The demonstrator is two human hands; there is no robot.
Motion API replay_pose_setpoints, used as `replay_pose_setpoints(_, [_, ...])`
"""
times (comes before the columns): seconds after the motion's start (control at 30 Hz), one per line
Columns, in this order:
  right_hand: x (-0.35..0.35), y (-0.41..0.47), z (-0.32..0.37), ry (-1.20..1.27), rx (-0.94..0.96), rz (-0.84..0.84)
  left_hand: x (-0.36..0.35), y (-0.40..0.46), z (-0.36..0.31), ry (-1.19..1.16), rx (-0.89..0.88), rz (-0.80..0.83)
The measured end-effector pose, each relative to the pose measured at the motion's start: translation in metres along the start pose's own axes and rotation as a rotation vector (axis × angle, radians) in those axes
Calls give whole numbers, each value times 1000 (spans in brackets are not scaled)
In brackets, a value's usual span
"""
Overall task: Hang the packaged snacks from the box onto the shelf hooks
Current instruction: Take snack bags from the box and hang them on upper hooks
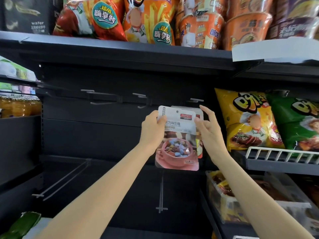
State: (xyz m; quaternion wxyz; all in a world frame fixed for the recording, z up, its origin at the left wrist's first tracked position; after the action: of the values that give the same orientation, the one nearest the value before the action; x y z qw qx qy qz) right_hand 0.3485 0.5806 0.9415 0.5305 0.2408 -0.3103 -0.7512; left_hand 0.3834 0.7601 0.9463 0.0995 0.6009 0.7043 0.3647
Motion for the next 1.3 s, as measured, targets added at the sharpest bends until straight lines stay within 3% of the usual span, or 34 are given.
replay_pose_setpoints(0.13, [9,7,0,-1,27,17,-19,-5,-25,-98,-162,-6])
replay_pose_setpoints(0.23, [17,14,-10,-34,-11,-25,-30,-3,-32,28,-245,-10])
replay_pose_setpoints(0.67, [22,27,-26,-280,39,-109,-52,18,-19,150,-214,13])
replay_pose_setpoints(0.8, [16,30,-27,-433,25,-67,-66,25,-7,451,-211,91])
replay_pose_setpoints(0.93, [7,30,-40,-444,-23,4,-77,28,0,534,-217,186])
replay_pose_setpoints(1.07, [0,30,-47,-512,23,3,-78,32,3,621,-222,182])
replay_pose_setpoints(1.23, [-3,22,-42,-870,120,-93,-75,27,3,578,-221,134])
replay_pose_setpoints(1.3, [-6,14,-32,-837,201,-118,-66,25,3,528,-198,72])
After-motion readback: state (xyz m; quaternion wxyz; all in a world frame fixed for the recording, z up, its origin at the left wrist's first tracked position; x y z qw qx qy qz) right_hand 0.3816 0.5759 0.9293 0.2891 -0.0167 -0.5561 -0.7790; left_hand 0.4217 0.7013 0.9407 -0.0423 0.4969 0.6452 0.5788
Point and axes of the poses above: each hand's wrist, its own y-axis towards the middle knuckle, its own x-axis out of the back of the hand, z = x × y, the point moved 7 cm from there along y, towards the middle knuckle, and after that the axes turned 13 degrees about y, right-handed, at the moved point
